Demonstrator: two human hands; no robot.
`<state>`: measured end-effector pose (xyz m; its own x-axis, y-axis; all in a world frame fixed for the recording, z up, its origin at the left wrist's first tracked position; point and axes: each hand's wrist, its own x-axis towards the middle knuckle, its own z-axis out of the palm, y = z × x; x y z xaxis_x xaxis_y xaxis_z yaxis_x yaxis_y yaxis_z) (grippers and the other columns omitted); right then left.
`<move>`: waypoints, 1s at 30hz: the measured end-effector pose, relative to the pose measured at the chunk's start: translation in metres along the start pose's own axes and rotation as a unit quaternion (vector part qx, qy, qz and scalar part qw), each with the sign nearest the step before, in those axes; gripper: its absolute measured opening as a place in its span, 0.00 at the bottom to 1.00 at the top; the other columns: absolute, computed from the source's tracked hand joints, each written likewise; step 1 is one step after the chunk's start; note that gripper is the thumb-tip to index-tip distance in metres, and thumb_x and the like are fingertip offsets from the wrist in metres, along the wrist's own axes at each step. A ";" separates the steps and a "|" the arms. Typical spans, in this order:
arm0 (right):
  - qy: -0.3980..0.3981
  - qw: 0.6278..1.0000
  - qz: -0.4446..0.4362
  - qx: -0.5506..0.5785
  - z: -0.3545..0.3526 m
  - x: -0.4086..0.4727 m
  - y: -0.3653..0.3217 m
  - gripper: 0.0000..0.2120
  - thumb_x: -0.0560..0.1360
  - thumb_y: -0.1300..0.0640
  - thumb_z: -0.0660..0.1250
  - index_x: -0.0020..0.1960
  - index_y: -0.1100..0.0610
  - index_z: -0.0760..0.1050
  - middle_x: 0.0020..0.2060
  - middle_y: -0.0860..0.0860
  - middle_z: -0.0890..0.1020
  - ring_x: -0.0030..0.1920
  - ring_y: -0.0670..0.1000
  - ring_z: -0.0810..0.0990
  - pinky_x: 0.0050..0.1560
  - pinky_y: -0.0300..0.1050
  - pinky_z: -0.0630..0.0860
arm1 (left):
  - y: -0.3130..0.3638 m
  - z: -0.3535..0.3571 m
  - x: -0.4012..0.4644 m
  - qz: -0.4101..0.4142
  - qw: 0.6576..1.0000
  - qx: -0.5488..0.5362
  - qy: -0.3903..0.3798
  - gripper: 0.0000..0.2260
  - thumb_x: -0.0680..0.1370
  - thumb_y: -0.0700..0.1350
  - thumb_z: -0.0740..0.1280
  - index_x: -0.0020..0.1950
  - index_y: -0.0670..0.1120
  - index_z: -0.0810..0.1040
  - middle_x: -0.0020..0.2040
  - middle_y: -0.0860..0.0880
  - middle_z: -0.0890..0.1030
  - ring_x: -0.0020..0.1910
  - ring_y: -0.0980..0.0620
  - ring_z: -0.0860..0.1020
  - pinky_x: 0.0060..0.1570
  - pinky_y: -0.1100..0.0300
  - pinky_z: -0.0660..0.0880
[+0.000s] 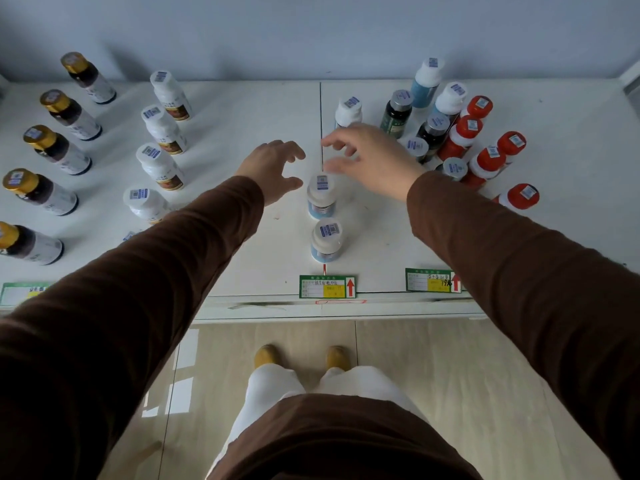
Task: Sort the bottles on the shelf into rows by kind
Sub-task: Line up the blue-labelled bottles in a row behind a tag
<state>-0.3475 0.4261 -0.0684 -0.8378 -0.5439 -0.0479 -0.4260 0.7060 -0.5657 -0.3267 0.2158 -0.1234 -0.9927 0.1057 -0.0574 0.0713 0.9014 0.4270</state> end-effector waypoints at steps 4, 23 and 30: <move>0.091 0.993 0.048 -0.052 -0.025 0.028 0.021 0.14 0.78 0.56 0.65 0.63 0.55 0.76 0.57 0.54 0.78 0.55 0.54 0.78 0.57 0.48 0.73 | 0.014 -0.003 0.037 -0.014 1.000 -0.022 0.004 0.21 0.72 0.49 0.73 0.64 0.49 0.74 0.57 0.47 0.78 0.56 0.46 0.76 0.58 0.51 0.73; -0.027 0.990 0.046 -0.134 -0.029 0.097 0.057 0.22 0.77 0.59 0.65 0.70 0.50 0.70 0.63 0.55 0.74 0.62 0.57 0.73 0.56 0.46 0.66 | 0.024 0.053 0.124 -0.044 0.959 -0.278 -0.018 0.20 0.69 0.49 0.76 0.57 0.43 0.77 0.49 0.48 0.82 0.46 0.51 0.78 0.49 0.58 0.74; 0.066 0.987 0.100 0.110 -0.062 0.090 0.046 0.17 0.76 0.45 0.69 0.59 0.55 0.79 0.47 0.51 0.80 0.45 0.50 0.79 0.53 0.49 0.78 | 0.018 0.002 0.092 -0.050 0.766 -0.616 -0.180 0.16 0.79 0.48 0.66 0.64 0.42 0.74 0.57 0.43 0.79 0.56 0.46 0.77 0.64 0.54 0.74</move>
<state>-0.4643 0.4379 -0.0478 -0.9410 -0.3296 -0.0771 -0.1754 0.6696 -0.7217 -0.4167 0.2430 -0.1226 -0.8808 0.3705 -0.2949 -0.3678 -0.1429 0.9189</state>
